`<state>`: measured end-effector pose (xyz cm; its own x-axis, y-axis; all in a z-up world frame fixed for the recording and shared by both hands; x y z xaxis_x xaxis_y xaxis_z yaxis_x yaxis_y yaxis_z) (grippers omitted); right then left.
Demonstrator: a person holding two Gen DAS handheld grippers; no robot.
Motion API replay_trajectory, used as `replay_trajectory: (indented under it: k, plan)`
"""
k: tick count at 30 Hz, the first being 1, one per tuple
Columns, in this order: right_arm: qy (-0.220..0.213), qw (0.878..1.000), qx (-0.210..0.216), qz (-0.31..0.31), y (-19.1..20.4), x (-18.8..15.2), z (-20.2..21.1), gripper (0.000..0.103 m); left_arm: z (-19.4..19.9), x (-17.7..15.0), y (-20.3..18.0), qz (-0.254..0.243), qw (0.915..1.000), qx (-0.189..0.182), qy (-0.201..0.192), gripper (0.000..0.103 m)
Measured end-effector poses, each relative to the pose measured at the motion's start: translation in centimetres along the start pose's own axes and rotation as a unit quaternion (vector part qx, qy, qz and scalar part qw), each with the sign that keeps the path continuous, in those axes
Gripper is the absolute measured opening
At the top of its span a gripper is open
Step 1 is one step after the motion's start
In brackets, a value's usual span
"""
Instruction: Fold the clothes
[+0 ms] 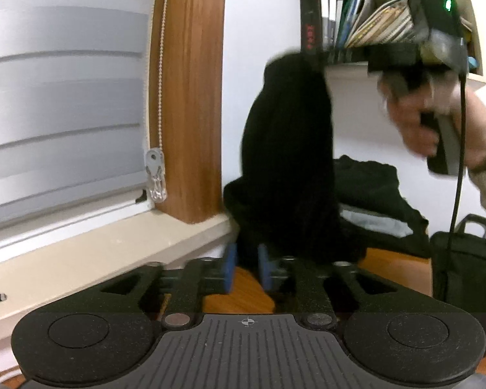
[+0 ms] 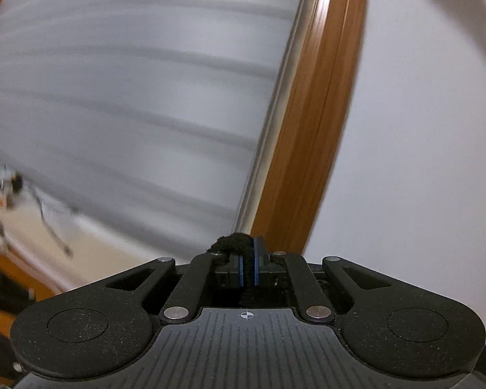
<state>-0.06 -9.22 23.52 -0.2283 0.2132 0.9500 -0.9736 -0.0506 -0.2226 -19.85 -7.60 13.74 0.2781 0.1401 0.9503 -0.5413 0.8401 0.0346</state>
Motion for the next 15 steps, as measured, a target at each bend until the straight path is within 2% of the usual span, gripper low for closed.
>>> replay_trajectory:
  k: [4, 6, 7, 10, 13, 15]
  plan:
    - [0.029, 1.000, 0.003, -0.009, -0.6, -2.9, -1.1, 0.008, -2.3, -0.5, -1.0, 0.013, 0.9997, -0.016, 0.013, 0.028]
    - [0.034, 0.999, 0.005, -0.015, -0.9, -3.7, -1.2, 0.008, -3.8, -0.7, -1.9, 0.021, 0.9992, -0.025, 0.020, 0.041]
    - [0.034, 0.999, 0.005, -0.017, -0.9, -3.9, -1.0, 0.008, -4.6, -0.9, -2.4, 0.026, 0.9989, -0.032, 0.024, 0.043]
    - [0.036, 0.999, 0.006, -0.022, -0.9, -4.6, -0.5, 0.008, -7.1, -1.2, -4.1, 0.045, 0.9968, -0.057, 0.032, 0.064]
    - [0.039, 0.999, 0.007, -0.029, -1.0, -5.1, -0.4, 0.008, -9.5, -1.4, -5.9, 0.049, 0.9954, -0.072, 0.040, 0.070]
    - [0.043, 0.998, 0.008, -0.034, -1.2, -5.6, -0.5, 0.008, -11.3, -1.7, -6.9, 0.044, 0.9963, -0.058, 0.046, 0.070]
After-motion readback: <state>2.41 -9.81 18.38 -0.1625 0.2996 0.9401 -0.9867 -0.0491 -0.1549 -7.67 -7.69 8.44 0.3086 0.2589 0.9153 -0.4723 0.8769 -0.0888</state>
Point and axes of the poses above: each gripper's, at about its wrist camera, not at the fingertips, and z roughly against the way its jaws point, y to its left, x to its top, the point moved 6 cm from there along -z, roughly the way its jaws point, and after that the axes turned 8 degrees about x, right-handed, at the moved point
